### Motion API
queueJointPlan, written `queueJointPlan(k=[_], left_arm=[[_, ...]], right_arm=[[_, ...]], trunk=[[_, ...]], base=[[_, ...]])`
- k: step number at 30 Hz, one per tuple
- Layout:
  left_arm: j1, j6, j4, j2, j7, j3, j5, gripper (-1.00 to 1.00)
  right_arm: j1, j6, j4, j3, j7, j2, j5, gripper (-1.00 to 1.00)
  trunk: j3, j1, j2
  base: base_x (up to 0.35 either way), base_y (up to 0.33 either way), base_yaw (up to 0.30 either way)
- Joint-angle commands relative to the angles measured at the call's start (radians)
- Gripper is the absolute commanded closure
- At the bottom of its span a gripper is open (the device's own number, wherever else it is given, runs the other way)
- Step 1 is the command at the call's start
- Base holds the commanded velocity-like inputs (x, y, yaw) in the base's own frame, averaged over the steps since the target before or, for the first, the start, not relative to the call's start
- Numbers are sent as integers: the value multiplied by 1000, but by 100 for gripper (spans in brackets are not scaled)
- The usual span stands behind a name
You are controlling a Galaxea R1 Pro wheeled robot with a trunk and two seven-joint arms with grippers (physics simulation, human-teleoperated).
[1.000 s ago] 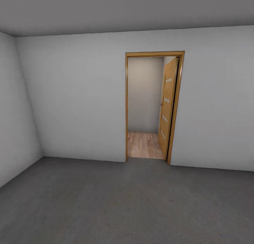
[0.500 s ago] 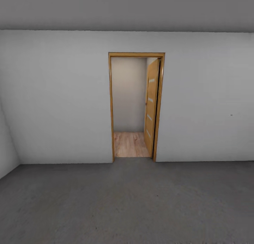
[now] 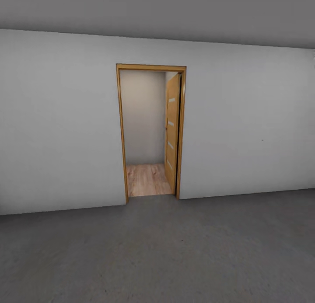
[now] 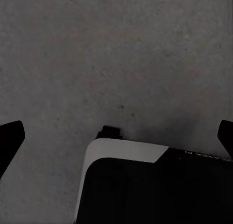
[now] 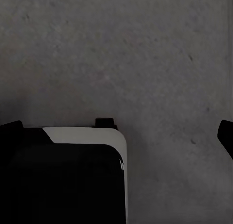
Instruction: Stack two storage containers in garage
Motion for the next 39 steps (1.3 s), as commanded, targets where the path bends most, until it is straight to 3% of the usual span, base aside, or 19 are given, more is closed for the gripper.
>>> queueJointPlan(k=[1,39], left_arm=[[-1,0,1,1,3,-8,8,-100],[-1,8,1,5,3,-8,9,-100]], right_arm=[[-2,-6,3,8,-1,0,-10,-100],[-2,-4,3,10,-1,2,0,-100]], trunk=[[-2,1,-1],[-2,1,-1]], base=[[245,0,-31],[320,0,-1]])
